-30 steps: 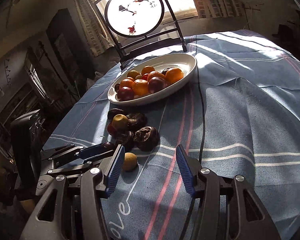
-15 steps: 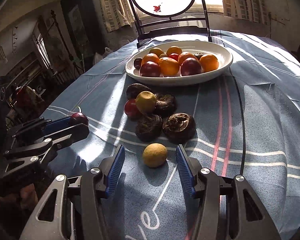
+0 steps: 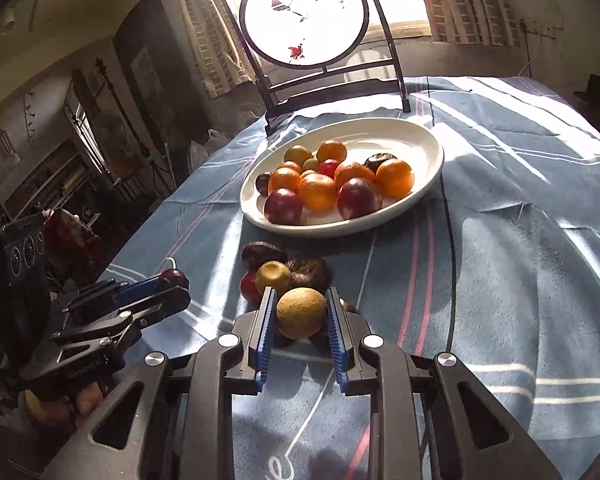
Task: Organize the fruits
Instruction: 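Place the plum on the plate with the left gripper while the right places the lemon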
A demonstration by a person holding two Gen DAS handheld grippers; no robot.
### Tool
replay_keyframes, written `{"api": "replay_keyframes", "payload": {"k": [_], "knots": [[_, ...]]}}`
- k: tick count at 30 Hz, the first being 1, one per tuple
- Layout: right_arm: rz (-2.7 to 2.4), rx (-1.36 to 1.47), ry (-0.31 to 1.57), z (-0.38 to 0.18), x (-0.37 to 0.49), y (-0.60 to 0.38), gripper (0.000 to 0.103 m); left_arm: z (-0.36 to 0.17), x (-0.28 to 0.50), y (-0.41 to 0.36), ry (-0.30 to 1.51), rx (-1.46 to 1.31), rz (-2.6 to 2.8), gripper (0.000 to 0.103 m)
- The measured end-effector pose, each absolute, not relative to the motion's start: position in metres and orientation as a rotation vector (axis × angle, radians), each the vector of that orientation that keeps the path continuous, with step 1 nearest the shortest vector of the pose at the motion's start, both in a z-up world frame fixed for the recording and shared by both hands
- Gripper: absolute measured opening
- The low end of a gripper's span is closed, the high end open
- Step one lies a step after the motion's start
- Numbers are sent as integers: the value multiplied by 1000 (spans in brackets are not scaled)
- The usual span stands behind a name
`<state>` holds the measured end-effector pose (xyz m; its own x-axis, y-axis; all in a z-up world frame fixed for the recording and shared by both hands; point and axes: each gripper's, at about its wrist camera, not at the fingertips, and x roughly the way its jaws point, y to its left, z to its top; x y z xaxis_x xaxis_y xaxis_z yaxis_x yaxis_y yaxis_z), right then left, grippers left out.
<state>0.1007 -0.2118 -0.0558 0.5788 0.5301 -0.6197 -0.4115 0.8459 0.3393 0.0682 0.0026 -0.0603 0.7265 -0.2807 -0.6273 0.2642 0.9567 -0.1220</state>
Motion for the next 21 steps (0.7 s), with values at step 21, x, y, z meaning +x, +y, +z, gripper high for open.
{"api": "replay_keyframes", "payload": {"k": [21], "knots": [[408, 264, 746, -31, 248, -204, 45, -39, 200, -11, 710, 6, -200, 57]]}}
